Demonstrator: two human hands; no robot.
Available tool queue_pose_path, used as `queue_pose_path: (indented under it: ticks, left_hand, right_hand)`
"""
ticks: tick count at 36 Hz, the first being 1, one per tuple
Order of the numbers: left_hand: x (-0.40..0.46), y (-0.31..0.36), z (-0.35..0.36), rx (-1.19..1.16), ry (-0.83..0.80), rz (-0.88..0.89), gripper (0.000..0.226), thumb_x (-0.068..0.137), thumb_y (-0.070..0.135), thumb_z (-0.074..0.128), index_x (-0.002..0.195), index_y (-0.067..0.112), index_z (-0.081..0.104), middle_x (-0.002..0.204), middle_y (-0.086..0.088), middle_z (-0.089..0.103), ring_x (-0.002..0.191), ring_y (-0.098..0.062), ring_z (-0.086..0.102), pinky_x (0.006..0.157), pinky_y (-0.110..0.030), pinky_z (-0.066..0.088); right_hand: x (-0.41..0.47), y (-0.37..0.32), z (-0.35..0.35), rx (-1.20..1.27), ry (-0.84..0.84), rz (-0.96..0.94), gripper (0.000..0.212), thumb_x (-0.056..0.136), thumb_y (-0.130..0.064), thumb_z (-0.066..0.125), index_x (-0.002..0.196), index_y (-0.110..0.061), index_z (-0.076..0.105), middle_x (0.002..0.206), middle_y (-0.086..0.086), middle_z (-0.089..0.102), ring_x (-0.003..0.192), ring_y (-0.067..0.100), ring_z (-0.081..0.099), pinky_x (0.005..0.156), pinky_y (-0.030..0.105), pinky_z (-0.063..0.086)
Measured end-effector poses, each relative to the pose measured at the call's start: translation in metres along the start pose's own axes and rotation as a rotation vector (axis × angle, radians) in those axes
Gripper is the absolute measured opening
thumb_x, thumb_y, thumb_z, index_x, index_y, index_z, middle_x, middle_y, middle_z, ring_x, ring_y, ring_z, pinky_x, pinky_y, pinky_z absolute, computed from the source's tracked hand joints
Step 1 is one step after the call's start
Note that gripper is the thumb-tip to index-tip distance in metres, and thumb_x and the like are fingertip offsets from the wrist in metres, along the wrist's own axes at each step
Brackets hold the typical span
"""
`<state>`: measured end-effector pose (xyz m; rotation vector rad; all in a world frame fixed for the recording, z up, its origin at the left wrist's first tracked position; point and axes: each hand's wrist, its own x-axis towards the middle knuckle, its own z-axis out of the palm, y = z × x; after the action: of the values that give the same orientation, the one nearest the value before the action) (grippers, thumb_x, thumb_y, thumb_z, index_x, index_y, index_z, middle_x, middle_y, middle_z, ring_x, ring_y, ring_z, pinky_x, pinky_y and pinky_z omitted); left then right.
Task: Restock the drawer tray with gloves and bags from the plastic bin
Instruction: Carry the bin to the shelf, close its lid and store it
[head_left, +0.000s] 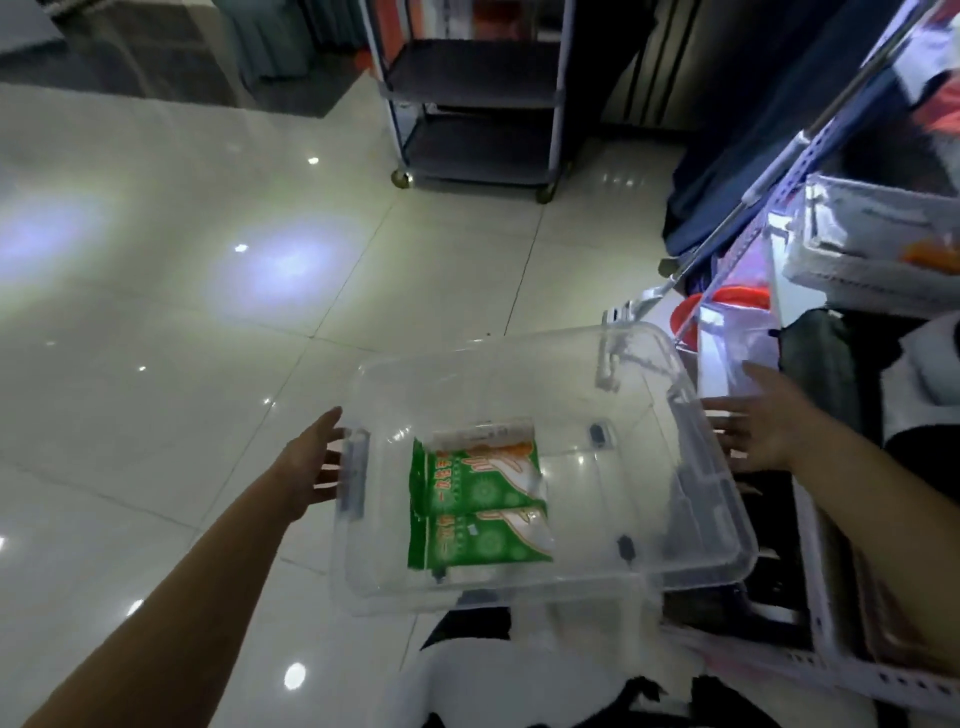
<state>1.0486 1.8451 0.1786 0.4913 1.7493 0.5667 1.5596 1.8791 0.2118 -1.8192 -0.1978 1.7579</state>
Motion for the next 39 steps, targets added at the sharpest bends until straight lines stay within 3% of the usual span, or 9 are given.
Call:
queue_pose_path:
  ticks: [5,10,16,22,25,27,32,35,39]
  left_hand:
    - [0.066,0.117,0.013,0.051,-0.098,0.076,0.052,0.094,0.059,0.048,0.120,0.016,0.061,0.093,-0.013,0.062,0.082,-0.029,0.062,0.067,-0.036,0.051]
    - [0.129,0.230,0.049,0.124,-0.183,0.078,0.051,0.096,0.057,0.046,0.125,0.017,0.058,0.100,-0.013,0.059,0.097,-0.032,0.059,0.084,-0.040,0.046]
    - [0.221,0.345,0.105,0.217,-0.284,0.081,0.052,0.095,0.060,0.046,0.126,0.020,0.059,0.113,-0.015,0.060,0.097,-0.031,0.060,0.080,-0.040,0.045]
    - [0.306,0.440,0.182,0.336,-0.357,0.021,0.048,0.096,0.058,0.045,0.124,0.021,0.058,0.102,-0.012,0.060,0.087,-0.027,0.059,0.083,-0.038,0.046]
    - [0.336,0.477,0.213,0.375,-0.405,0.017,0.048,0.096,0.057,0.046,0.124,0.020,0.058,0.101,-0.012,0.059,0.087,-0.028,0.058,0.079,-0.037,0.047]
    - [0.356,0.501,0.229,0.421,-0.436,0.024,0.049,0.096,0.058,0.046,0.123,0.020,0.059,0.103,-0.013,0.060,0.088,-0.029,0.060,0.073,-0.036,0.049]
    - [0.400,0.547,0.259,0.517,-0.501,0.013,0.046,0.096,0.057,0.046,0.121,0.021,0.060,0.105,-0.014,0.062,0.091,-0.031,0.062,0.070,-0.037,0.050]
    - [0.432,0.575,0.278,0.611,-0.571,0.026,0.044,0.097,0.055,0.045,0.120,0.021,0.061,0.104,-0.014,0.061,0.090,-0.032,0.061,0.071,-0.038,0.051]
    - [0.464,0.613,0.312,0.767,-0.677,0.067,0.043,0.097,0.054,0.044,0.119,0.021,0.061,0.106,-0.015,0.061,0.092,-0.033,0.061,0.073,-0.039,0.052]
  right_hand:
    - [0.041,-0.074,0.010,0.090,-0.010,-0.032,0.075,0.083,-0.073,0.046,0.111,-0.007,0.067,0.097,0.012,0.063,0.083,0.029,0.056,0.073,0.037,0.045]
    - [0.078,-0.120,0.006,0.210,0.065,-0.018,0.071,0.071,-0.071,0.058,0.095,-0.008,0.080,0.100,0.011,0.071,0.092,0.029,0.062,0.081,0.040,0.051]
    - [0.133,-0.164,0.007,0.378,0.137,-0.030,0.076,0.068,-0.069,0.063,0.111,-0.007,0.075,0.109,0.013,0.069,0.098,0.029,0.062,0.084,0.041,0.051]
    - [0.193,-0.198,0.016,0.583,0.249,0.021,0.072,0.071,-0.066,0.060,0.113,-0.009,0.073,0.112,0.010,0.064,0.088,0.027,0.061,0.075,0.037,0.049]
    - [0.207,-0.215,0.023,0.683,0.246,0.022,0.077,0.074,-0.067,0.059,0.125,-0.010,0.068,0.073,0.009,0.068,0.054,0.025,0.063,0.052,0.034,0.053]
    - [0.212,-0.225,0.031,0.740,0.298,0.016,0.075,0.077,-0.066,0.058,0.125,-0.010,0.067,0.066,0.008,0.066,0.046,0.023,0.060,0.046,0.031,0.051]
    - [0.201,-0.251,0.069,0.865,0.376,-0.017,0.059,0.085,-0.066,0.052,0.080,-0.009,0.069,0.041,0.003,0.054,0.027,0.018,0.049,0.031,0.021,0.041]
    - [0.197,-0.256,0.098,0.952,0.452,-0.032,0.069,0.087,-0.067,0.049,0.047,-0.012,0.061,0.038,0.003,0.052,0.026,0.017,0.048,0.029,0.018,0.038]
    - [0.199,-0.244,0.141,1.131,0.561,-0.026,0.059,0.086,-0.061,0.052,0.059,-0.009,0.057,0.042,0.003,0.042,0.035,0.017,0.033,0.039,0.021,0.025]
